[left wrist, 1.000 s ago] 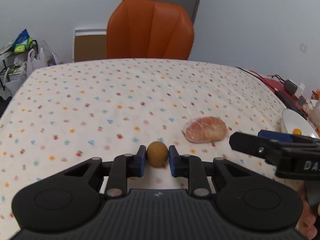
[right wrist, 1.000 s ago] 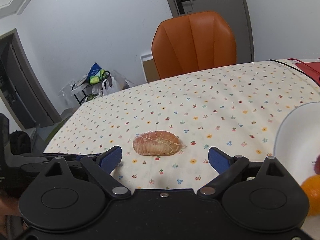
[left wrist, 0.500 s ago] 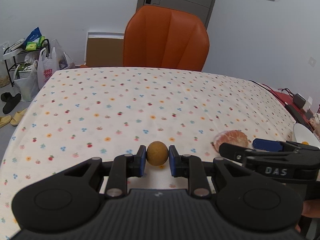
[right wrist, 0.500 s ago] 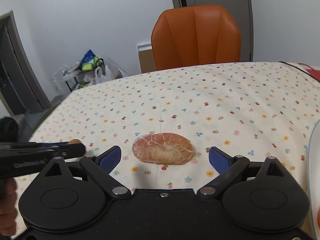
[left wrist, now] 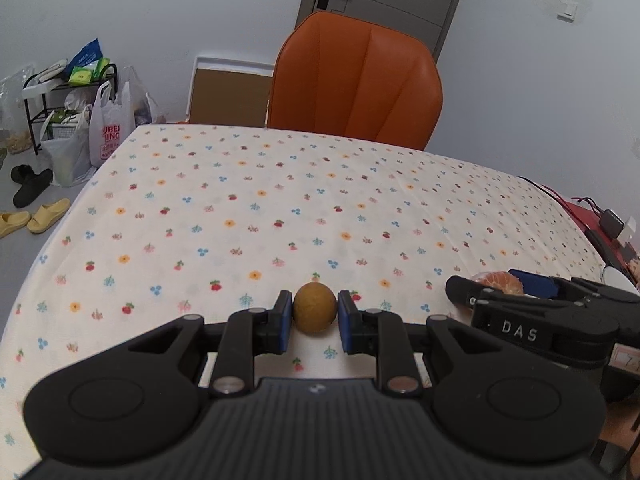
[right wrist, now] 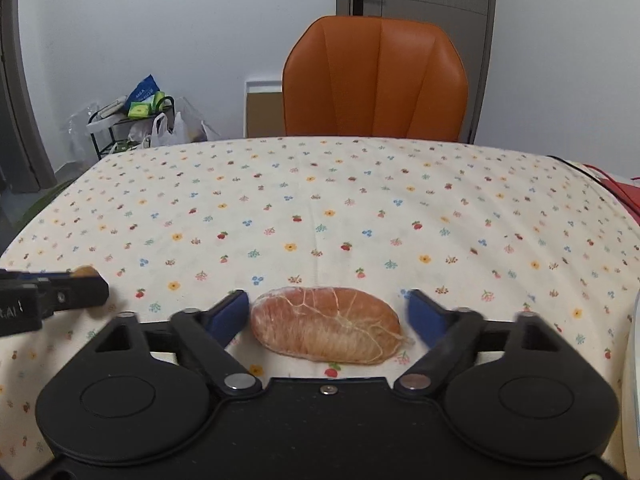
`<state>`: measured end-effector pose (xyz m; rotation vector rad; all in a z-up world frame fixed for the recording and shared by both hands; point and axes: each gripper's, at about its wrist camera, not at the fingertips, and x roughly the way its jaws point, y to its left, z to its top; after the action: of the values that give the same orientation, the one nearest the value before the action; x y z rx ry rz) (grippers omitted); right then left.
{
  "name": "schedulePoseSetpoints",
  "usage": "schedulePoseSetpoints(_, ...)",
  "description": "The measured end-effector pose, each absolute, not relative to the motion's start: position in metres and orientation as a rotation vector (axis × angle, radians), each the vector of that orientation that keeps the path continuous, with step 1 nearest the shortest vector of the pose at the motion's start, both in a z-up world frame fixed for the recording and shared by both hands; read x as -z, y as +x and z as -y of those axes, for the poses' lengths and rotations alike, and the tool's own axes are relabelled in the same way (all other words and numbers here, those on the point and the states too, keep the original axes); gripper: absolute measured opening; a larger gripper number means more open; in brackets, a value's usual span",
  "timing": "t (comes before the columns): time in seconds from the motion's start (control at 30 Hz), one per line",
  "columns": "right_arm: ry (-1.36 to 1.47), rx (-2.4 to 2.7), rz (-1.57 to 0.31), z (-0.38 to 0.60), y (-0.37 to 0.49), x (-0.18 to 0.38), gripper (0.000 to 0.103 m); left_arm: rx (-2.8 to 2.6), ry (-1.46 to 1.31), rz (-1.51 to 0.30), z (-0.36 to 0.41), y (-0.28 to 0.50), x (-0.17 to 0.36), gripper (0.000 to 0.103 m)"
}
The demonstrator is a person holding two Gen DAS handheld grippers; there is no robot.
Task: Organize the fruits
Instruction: 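Close the left tool on the brown fruit while the right tool closes on the segment, then lift and carry the brown fruit to the plate while the right tool carries the segment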
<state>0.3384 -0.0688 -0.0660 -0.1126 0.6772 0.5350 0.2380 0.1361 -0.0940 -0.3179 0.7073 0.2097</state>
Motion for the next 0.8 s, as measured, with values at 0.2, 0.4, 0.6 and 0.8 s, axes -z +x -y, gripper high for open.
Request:
schedulePoseSetpoints(0.2, -0.084, -0.571, -0.687, 0.077, 0.336, 0.060, 0.066, -0.187, -0.308, -0.702, -0.124, 0.236, 0.090, 0.022)
schedulePoseSetpoints(0.4, -0.046, -0.573, -0.675, 0.095, 0.326, 0.054, 0.066, -0.167, -0.297, -0.685, -0.110, 0.231, 0.082, 0.022)
schedulePoseSetpoints(0.6, -0.005, -0.572, -0.647, 0.119, 0.315, 0.042, 0.066, -0.141, -0.283, -0.664, -0.091, 0.226, 0.070, 0.022)
schedulePoseSetpoints(0.8, 0.005, -0.574, -0.609, 0.141, 0.302, 0.029, 0.066, -0.114, -0.268, -0.643, -0.070, 0.221, 0.059, 0.022)
